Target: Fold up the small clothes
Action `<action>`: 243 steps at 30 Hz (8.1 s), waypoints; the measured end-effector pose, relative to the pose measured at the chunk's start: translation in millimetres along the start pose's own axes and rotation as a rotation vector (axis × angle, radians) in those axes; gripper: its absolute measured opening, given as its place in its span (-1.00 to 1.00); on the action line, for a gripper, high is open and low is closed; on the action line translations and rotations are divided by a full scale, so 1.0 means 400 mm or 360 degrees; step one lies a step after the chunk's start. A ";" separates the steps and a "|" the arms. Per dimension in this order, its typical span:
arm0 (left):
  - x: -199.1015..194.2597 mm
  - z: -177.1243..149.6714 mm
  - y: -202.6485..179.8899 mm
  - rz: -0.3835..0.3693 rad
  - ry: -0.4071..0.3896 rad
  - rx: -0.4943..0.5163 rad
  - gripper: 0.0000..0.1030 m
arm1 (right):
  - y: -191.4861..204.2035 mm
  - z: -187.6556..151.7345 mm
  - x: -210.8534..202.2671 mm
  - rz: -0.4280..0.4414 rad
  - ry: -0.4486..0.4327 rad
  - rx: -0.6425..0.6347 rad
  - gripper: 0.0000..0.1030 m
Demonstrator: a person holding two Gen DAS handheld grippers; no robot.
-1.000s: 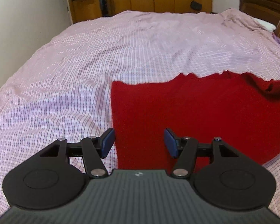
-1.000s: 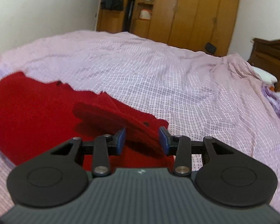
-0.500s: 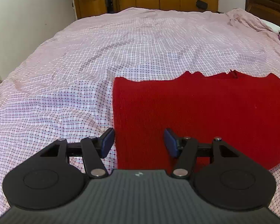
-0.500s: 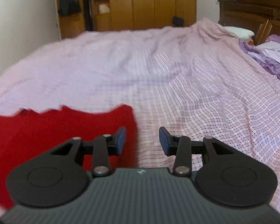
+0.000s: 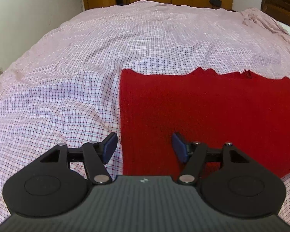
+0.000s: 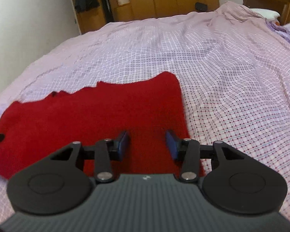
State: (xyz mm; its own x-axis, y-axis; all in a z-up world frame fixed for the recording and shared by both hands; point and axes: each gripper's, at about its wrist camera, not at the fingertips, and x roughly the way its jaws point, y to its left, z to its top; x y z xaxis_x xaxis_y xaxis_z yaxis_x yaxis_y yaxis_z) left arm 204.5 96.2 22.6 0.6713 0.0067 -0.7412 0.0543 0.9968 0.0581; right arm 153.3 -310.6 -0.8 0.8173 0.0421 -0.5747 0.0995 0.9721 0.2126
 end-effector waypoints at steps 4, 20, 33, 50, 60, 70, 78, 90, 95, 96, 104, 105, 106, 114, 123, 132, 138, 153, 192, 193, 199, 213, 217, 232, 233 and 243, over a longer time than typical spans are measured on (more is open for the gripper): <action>-0.028 -0.004 0.009 -0.0007 0.0014 -0.0068 0.34 | 0.003 0.013 -0.034 -0.0017 -0.0008 0.0070 -0.06; -0.226 -0.102 0.041 -0.0085 0.0011 -0.0148 0.34 | 0.002 -0.047 -0.311 0.0121 -0.0070 0.0764 0.54; -0.194 -0.125 0.073 -0.0043 0.0088 -0.0241 0.34 | -0.025 -0.128 -0.151 -0.0057 -0.0102 0.1014 0.52; -0.126 -0.103 0.054 0.0003 0.0142 -0.0330 0.34 | -0.067 -0.192 -0.097 0.0286 -0.0320 0.1121 0.73; -0.113 -0.100 0.037 0.0036 0.0145 -0.0272 0.34 | -0.059 -0.180 -0.077 0.0281 -0.0468 0.1246 0.73; -0.108 -0.099 0.037 0.0035 0.0152 -0.0259 0.34 | -0.089 -0.183 -0.047 0.0210 -0.0492 0.1381 0.14; -0.124 -0.099 0.041 0.0030 0.0148 -0.0248 0.34 | -0.086 -0.180 -0.043 0.0144 -0.0512 0.1277 -0.28; -0.161 -0.097 0.063 0.0039 0.0106 -0.0225 0.34 | -0.051 -0.115 -0.083 0.0134 -0.0523 0.1116 -0.33; -0.168 -0.081 0.070 0.0054 0.0083 -0.0179 0.34 | -0.012 -0.067 -0.106 0.0108 -0.0536 0.0996 -0.34; -0.173 -0.077 0.072 0.0054 0.0074 -0.0172 0.34 | -0.004 -0.056 -0.111 0.0105 -0.0536 0.0970 -0.34; -0.211 -0.045 0.098 0.0049 0.0031 -0.0106 0.34 | 0.082 0.017 -0.133 0.0099 -0.0572 0.0730 -0.34; -0.212 -0.042 0.100 0.0059 0.0028 -0.0094 0.34 | 0.094 0.026 -0.136 0.0106 -0.0576 0.0704 -0.34; -0.213 -0.039 0.104 0.0069 0.0024 -0.0081 0.34 | 0.109 0.035 -0.139 0.0111 -0.0582 0.0667 -0.34; -0.219 -0.032 0.148 0.0083 0.0038 -0.0062 0.34 | 0.213 0.085 -0.144 0.0209 -0.0606 0.0484 -0.35; -0.172 -0.054 0.190 -0.0011 0.0150 -0.0154 0.34 | 0.317 0.092 -0.127 0.0241 -0.0577 0.0310 -0.35; -0.113 -0.067 0.225 -0.0129 0.0222 -0.0244 0.34 | 0.463 0.046 -0.100 0.0249 -0.0507 0.0024 -0.35; -0.091 -0.084 0.274 -0.0136 0.0243 -0.0296 0.34 | 0.530 -0.011 -0.036 0.0283 -0.0354 -0.0172 -0.35; -0.132 -0.119 0.401 -0.0103 0.0161 -0.0413 0.34 | 0.619 0.059 -0.084 0.0252 -0.0535 -0.0259 -0.35; -0.258 -0.032 0.298 -0.0129 0.0097 -0.0353 0.34 | 0.435 -0.048 -0.324 0.0675 -0.0148 0.0170 0.37; -0.260 -0.021 0.294 -0.0167 0.0108 -0.0368 0.34 | 0.417 -0.041 -0.321 0.0631 -0.0128 0.0213 0.39; -0.260 0.048 0.252 -0.0274 0.0098 -0.0419 0.34 | 0.313 -0.027 -0.294 0.0554 -0.0072 0.0483 0.42; -0.133 0.164 0.080 -0.0337 0.0147 -0.0325 0.34 | 0.211 -0.047 -0.172 0.0440 0.0055 0.0668 0.42; -0.100 0.171 0.048 -0.0346 0.0152 -0.0292 0.34 | 0.196 -0.041 -0.139 0.0377 0.0031 0.0618 0.42; 0.001 0.092 0.039 -0.0447 0.0121 -0.0444 0.24 | 0.138 -0.030 0.055 0.0433 0.0107 0.0731 0.40; -0.005 0.083 0.045 -0.0449 0.0090 -0.0458 0.11 | 0.136 -0.030 0.062 0.0451 0.0108 0.0742 0.40; -0.060 0.039 0.080 -0.0586 -0.0066 -0.0497 -0.47 | 0.157 -0.031 0.097 0.0629 0.0083 0.0678 0.39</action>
State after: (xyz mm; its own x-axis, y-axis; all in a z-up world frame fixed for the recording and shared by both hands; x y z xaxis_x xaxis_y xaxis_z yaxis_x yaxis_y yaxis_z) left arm 201.6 126.6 52.6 0.6782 -0.3478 -0.6474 0.0735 0.9086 -0.4111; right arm 184.1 -245.1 -19.3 0.8110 0.4044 -0.4227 0.0209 0.7021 0.7118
